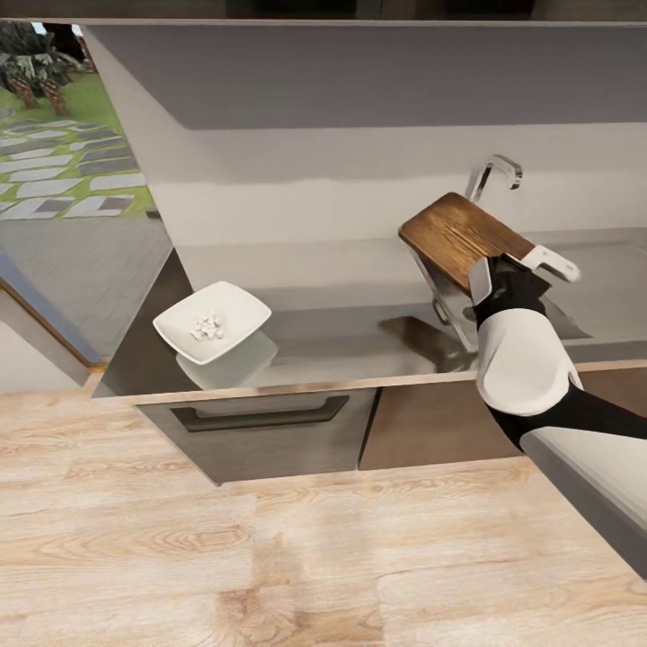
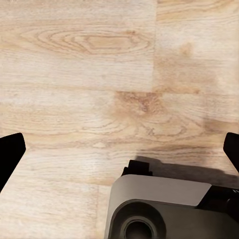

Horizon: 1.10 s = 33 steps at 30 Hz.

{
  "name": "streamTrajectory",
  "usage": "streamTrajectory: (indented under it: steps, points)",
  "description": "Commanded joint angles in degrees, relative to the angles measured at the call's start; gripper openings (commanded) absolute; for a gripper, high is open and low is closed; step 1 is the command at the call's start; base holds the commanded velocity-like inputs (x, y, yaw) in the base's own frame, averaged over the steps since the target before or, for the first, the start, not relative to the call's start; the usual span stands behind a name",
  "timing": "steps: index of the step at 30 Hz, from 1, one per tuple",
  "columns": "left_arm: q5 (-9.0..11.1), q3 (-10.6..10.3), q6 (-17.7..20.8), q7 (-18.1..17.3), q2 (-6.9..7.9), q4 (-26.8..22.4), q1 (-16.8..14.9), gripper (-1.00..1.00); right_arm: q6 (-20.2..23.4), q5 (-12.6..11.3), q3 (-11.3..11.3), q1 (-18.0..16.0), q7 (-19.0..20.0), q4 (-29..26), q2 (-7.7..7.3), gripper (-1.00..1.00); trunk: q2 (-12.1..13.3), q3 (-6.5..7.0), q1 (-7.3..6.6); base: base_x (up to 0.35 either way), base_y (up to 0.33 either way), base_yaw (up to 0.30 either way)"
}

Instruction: In the kitchen, take the Vidalia onion out of the sink, dice it on the chopping board with the paring knife, put the diced onion into the bowl on the countertop, then place both the paring knife and the chopping board into the sink.

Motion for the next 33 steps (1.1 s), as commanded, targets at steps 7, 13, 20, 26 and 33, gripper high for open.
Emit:
streamTrajectory:
  steps: [7, 13, 20, 26, 33]
  points:
    - [-0.6, 0.3, -0.4, 0.4, 0.01, 0.2, -0.1, 1.0, -0.6, 0.3, -0.5, -0.1, -0.2, 2.0, -2.56, -1.0, 0.0, -0.05, 0.01, 0.0, 0.0, 0.0]
    - [-0.6, 0.3, -0.4, 0.5, -0.03, 0.2, -0.1, 1.0, -4.2, 0.3, -4.1, -0.1, -2.1, 3.7, -4.18, -1.0, 0.0, -0.05, 0.01, 0.0, 0.0, 0.0]
    - [-0.6, 0.3, -0.3, 0.8, 0.59, 0.2, -0.1, 1.0, -8.4, 0.3, -5.7, -0.1, -3.2, 5.5, -8.38, -1.0, 0.0, -0.05, 0.01, 0.0, 0.0, 0.0]
    - [-0.5, 0.3, 1.5, 0.9, 0.88, 0.3, -0.1, 1.0, -12.6, 0.3, -7.0, -0.1, -3.3, 8.5, -9.35, -1.0, 0.0, -0.05, 0.01, 0.0, 0.0, 0.0]
    - [-0.5, 0.3, 5.9, 1.0, 1.27, 0.2, -0.1, 1.0, -18.1, 0.3, -7.1, -0.1, -3.3, 13.9, -9.33, -1.0, 0.0, -0.05, 0.01, 0.0, 0.0, 0.0]
